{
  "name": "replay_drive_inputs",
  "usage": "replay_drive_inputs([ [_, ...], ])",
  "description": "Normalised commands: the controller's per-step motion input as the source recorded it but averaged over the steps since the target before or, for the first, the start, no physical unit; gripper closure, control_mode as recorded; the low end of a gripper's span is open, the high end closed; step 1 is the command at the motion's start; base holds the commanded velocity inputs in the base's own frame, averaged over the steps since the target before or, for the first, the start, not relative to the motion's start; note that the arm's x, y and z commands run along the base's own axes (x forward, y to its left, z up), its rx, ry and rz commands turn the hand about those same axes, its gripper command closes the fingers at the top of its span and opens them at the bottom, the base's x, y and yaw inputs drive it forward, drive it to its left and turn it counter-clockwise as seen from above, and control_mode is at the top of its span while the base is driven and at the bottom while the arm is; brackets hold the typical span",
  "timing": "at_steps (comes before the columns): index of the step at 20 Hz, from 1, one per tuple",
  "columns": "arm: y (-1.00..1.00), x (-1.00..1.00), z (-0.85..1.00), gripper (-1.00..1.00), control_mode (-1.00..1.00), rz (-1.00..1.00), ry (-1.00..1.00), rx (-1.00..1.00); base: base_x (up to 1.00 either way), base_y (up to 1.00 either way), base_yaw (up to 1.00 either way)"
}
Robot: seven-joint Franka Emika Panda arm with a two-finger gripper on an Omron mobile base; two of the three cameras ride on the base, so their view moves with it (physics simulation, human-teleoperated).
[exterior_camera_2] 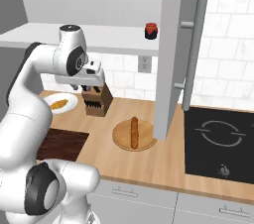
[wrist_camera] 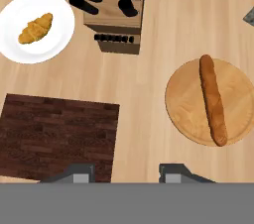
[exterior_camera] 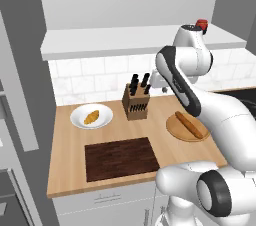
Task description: From the different types of pastries on the counter, select a croissant and place it on the cutting board. Then retrieve a jar of jam from the cabinet and place it alongside the croissant on the cutting board.
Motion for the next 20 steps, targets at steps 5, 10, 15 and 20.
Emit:
replay_drive_inputs([
  [5,0.02,0.0,-0.02,-1.0,-1.0,0.0,0.02,0.0,0.0,0.0,0.0],
  [10,0.46,-0.01,-0.18,-1.0,-1.0,0.0,0.02,0.0,0.0,0.0,0.0],
  [15,0.73,-0.04,-0.3,-1.0,-1.0,0.0,0.08,0.0,0.0,0.0,0.0],
  [20,0.93,0.0,-0.53,-1.0,-1.0,0.0,0.07,0.0,0.0,0.0,0.0],
])
